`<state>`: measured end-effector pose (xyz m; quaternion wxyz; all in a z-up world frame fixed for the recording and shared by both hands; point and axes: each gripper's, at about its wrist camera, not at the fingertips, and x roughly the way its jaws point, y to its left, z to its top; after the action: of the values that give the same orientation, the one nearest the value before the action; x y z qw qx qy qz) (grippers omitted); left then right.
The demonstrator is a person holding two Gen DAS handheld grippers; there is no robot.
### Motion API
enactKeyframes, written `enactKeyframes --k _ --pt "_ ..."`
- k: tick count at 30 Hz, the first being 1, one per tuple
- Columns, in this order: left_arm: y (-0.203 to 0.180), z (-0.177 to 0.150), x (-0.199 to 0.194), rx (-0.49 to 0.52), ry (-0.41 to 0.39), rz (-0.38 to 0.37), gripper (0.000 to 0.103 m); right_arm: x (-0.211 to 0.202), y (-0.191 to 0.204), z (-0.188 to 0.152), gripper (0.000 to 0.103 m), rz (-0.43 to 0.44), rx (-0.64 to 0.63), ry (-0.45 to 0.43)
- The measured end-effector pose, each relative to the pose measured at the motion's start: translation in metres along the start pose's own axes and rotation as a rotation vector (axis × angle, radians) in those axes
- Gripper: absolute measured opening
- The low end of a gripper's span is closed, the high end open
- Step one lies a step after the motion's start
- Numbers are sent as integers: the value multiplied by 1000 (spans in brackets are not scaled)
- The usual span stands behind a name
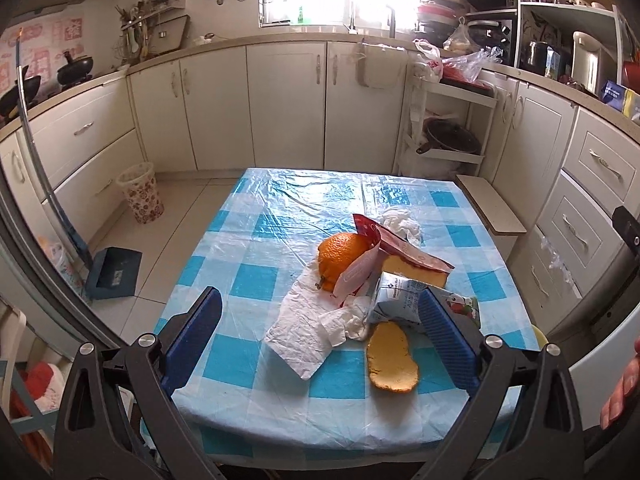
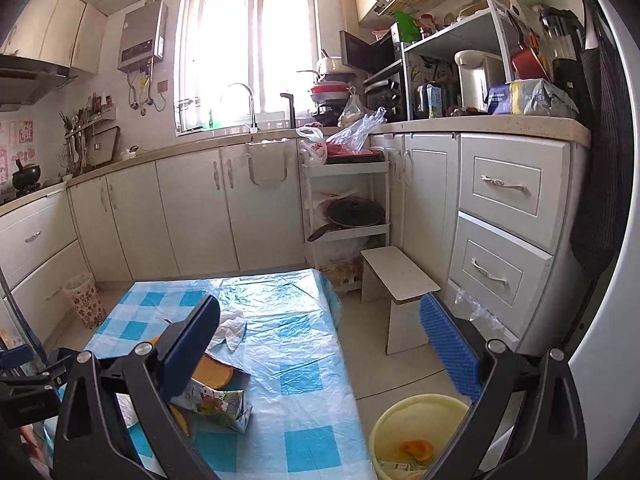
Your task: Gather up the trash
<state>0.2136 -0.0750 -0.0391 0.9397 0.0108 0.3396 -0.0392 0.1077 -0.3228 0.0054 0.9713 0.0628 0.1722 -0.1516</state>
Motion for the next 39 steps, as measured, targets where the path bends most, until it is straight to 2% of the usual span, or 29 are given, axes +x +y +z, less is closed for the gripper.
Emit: enactKeyframes --k 4,20,30,39 --pt "-14 -4 7 13 38 -8 95 5 -13 0 96 18 50 27" --pt "-44 -26 22 16 91 75 95 5 -46 -3 96 49 124 81" --pt "-57 -34 24 59 100 77 95 3 -47 -2 96 53 115 82" --pt "-51 -33 25 50 98 62 95 6 -38 -4 96 56 80 87"
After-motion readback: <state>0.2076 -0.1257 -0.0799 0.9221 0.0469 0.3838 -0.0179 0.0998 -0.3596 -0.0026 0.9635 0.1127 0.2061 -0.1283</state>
